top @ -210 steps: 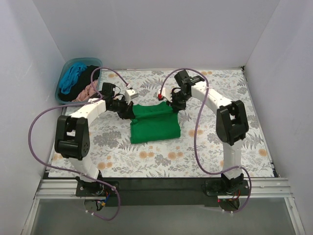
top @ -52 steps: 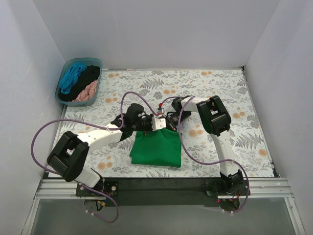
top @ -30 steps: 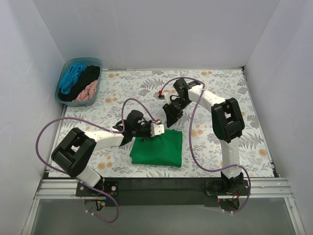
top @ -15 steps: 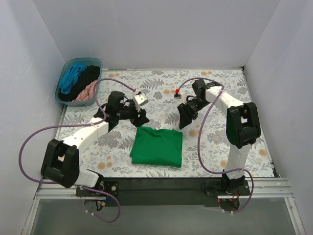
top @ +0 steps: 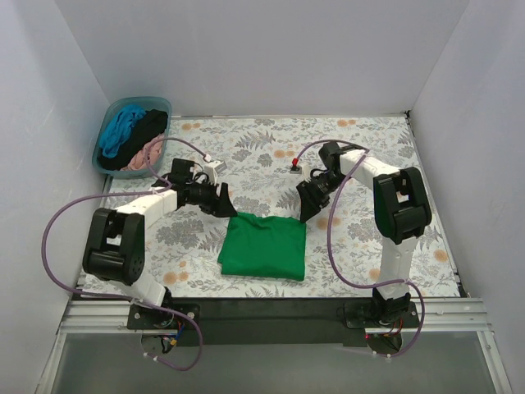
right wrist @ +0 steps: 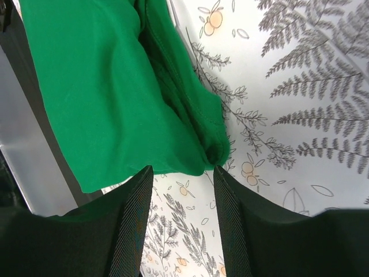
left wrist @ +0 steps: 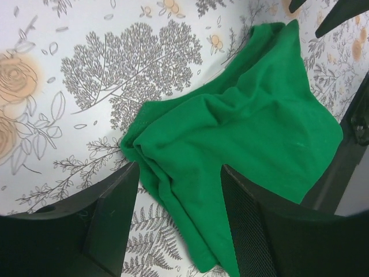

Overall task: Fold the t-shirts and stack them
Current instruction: Fold the tshirt

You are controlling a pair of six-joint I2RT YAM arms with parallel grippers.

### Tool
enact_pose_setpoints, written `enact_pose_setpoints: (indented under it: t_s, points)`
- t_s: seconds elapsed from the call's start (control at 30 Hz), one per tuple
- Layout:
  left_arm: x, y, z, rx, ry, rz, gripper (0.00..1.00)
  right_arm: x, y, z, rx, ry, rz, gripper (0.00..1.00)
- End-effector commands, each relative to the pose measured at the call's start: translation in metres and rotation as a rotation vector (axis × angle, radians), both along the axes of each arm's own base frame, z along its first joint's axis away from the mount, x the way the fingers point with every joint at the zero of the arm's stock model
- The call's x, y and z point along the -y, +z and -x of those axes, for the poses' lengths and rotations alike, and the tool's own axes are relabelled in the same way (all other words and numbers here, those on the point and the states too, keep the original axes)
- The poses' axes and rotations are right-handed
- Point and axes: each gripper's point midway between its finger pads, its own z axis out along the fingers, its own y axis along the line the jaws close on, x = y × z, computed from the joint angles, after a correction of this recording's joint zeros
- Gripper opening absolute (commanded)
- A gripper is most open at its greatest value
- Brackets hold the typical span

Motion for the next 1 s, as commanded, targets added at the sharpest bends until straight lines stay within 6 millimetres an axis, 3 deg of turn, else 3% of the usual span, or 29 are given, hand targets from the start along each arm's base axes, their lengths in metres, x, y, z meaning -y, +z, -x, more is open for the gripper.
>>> enact_pose_setpoints:
  t_s: [0.0,0.33,0.4,0.47,0.5,0.73,0.97]
  points:
    - [0.005,-0.001,-0.001,-0.061,-0.006,0.032,0.58,-0.007,0.0,0.007,-0.012,0.024,-0.036,0.52]
    - [0.004,-0.021,-0.014,-0.074,0.025,0.013,0.53,-0.009,-0.007,0.011,-0.037,0.03,-0.037,0.4]
    - [0.005,-0.021,-0.015,-0.077,0.029,0.015,0.49,-0.008,-0.005,0.01,-0.033,0.028,-0.032,0.23]
    - [0.005,-0.022,-0.016,-0.08,0.03,0.015,0.38,-0.007,-0.003,0.009,-0.023,0.025,-0.024,0.05]
    - [0.004,-0.022,-0.017,-0.076,0.034,0.016,0.35,-0.005,-0.002,0.009,-0.012,0.027,-0.015,0.01]
    - [0.003,-0.012,-0.02,-0.037,0.049,0.026,0.03,-0.001,0.014,0.0,0.056,0.006,0.017,0.01]
    - [-0.016,-0.012,-0.027,-0.013,0.109,-0.002,0.0,0.017,0.023,-0.018,0.14,-0.045,0.106,0.01]
